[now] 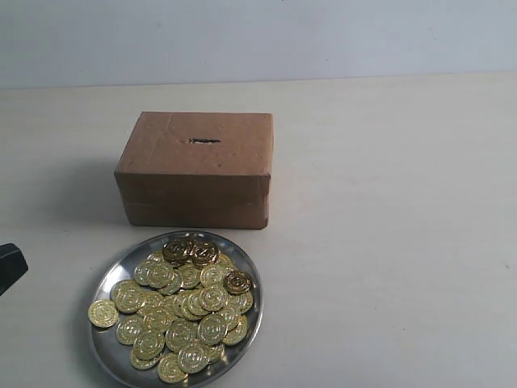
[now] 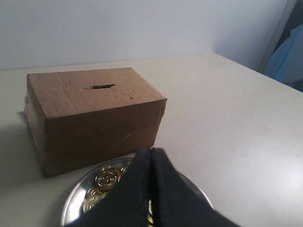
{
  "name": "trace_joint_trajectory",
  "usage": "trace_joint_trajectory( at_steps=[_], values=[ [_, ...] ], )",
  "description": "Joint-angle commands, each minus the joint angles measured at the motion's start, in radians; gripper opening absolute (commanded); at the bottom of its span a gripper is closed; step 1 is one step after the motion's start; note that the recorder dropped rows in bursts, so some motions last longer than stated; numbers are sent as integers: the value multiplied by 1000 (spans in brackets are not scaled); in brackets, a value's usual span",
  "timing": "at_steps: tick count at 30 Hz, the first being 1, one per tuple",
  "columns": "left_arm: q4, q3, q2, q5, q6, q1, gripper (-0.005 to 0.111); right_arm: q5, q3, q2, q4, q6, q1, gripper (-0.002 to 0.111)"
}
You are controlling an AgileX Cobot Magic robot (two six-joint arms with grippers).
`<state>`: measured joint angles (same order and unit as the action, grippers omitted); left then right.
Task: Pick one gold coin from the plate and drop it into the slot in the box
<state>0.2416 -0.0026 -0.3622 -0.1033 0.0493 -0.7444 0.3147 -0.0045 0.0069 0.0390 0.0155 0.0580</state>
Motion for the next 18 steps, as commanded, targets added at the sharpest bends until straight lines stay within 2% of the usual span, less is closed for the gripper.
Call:
trace_joint_trajectory(
  at_steps=[1,18],
  values=[
    [-3,3,5,0,2,-3,0,-2,5,-7,-12,22,-5,0],
    [-3,3,5,0,2,-3,0,-2,5,-7,-14,-16,-5,0]
  ],
)
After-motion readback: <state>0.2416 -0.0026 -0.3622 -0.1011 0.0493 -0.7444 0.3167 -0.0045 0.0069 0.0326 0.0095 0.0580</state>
